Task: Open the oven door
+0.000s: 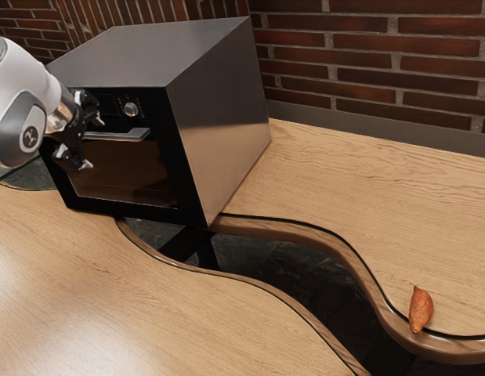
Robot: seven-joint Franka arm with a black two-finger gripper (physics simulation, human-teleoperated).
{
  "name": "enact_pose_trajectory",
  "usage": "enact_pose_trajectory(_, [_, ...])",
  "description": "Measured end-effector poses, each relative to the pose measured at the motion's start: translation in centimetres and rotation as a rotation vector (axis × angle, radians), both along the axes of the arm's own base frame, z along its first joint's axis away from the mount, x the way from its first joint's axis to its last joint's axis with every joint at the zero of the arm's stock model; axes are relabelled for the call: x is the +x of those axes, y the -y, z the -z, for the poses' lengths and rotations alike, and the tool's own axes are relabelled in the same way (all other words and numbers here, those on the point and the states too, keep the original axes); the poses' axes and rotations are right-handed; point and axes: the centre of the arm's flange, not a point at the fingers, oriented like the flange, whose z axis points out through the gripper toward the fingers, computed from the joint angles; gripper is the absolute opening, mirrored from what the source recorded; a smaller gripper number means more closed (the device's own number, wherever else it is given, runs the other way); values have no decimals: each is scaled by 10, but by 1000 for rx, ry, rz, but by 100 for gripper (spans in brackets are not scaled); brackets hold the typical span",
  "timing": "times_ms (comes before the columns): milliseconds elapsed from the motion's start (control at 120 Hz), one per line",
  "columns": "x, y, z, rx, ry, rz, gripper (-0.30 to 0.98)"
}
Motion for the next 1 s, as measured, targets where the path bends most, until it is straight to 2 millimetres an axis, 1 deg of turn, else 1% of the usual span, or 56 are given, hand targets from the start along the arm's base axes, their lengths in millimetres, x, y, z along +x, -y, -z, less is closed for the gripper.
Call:
enact_pose_trajectory(133, [4,0,19,-12,-24,10,69])
enact_pose_trajectory(217, [4,-1,28,-20,-33,12,68])
enact_pose_trajectory(283, [-3,1,35,-33,-39,14,68])
enact_pose_trajectory(350, [-22,3,36,-46,-32,11,68])
enact_pose_trajectory(483, [-73,0,34,-63,-4,-17,69])
enact_pose_trajectory(550, [-98,-1,30,-67,19,-34,69])
enact_pose_trajectory(633, [-141,-8,20,-68,61,-77,68])
enact_pose_trajectory(650, [-144,-3,15,-62,69,-72,68])
enact_pose_trajectory(667, [-141,6,7,-52,78,-57,68])
enact_pose_trajectory(683, [-137,17,-6,-43,88,-40,68])
enact_pose_trajectory(700, [-125,33,-33,-40,111,-14,68])
enact_pose_trajectory(725, [-105,61,-82,-51,149,27,68])
enact_pose_trajectory(750, [-91,90,-120,-80,169,67,68])
enact_pose_trajectory(775, [-80,120,-145,-121,162,108,68])
enact_pose_trajectory(800, [-71,146,-156,-169,127,139,68])
enact_pose_trajectory(817, [-67,159,-158,-200,96,152,68])
enact_pose_trajectory(833, [-63,173,-157,-230,57,165,68])
enact_pose_trajectory(883, [-51,216,-134,-302,-82,201,68])
enact_pose_trajectory(900, [-50,225,-126,-320,-124,204,68])
enact_pose_trajectory(942, [-48,238,-108,-356,-219,188,69])
enact_pose_trajectory(967, [-47,242,-97,-374,-270,171,69])
enact_pose_trajectory(1000, [-46,244,-77,-397,-338,143,69])
